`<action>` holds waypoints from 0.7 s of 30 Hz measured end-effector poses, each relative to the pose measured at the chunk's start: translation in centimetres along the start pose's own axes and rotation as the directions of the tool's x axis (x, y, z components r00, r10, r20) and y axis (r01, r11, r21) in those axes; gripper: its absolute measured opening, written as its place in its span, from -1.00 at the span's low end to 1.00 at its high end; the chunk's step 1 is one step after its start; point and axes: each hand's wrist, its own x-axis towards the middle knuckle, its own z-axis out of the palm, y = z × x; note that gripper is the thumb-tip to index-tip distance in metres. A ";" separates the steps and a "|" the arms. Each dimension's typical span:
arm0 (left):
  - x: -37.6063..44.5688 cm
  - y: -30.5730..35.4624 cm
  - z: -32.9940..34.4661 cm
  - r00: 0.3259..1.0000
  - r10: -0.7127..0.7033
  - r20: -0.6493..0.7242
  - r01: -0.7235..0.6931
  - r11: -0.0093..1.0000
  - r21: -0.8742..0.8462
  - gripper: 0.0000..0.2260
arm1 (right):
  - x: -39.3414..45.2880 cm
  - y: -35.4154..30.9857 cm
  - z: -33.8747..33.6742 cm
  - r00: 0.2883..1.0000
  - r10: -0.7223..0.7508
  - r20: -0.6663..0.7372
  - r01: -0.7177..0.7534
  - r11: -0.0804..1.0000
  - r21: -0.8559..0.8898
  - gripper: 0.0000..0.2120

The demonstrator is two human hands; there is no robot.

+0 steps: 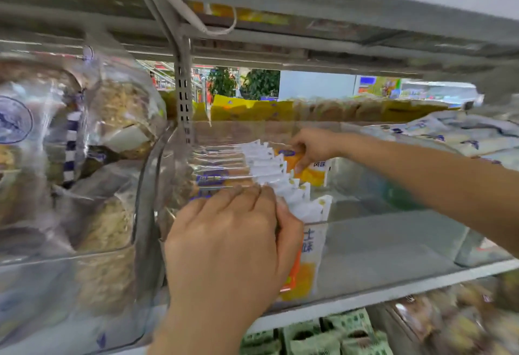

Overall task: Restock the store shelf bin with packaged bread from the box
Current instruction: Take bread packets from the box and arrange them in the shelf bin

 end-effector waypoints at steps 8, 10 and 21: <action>0.0 0.1 -0.1 1.000 -0.021 -0.007 0.021 1.000 -0.008 -0.68 | -0.3 -0.2 -0.2 0.989 -0.002 -0.150 0.057 0.930 0.362 -0.71; -0.1 0.1 -0.1 1.000 -0.022 -0.012 0.022 1.000 -0.004 -0.69 | -0.3 -0.2 0.2 0.985 0.007 -0.171 0.047 0.950 0.309 -0.70; -0.2 0.1 0.3 0.999 -0.014 -0.037 0.014 1.000 0.005 -0.67 | -0.3 -0.7 0.0 0.931 0.027 -0.364 0.024 0.991 0.135 -0.53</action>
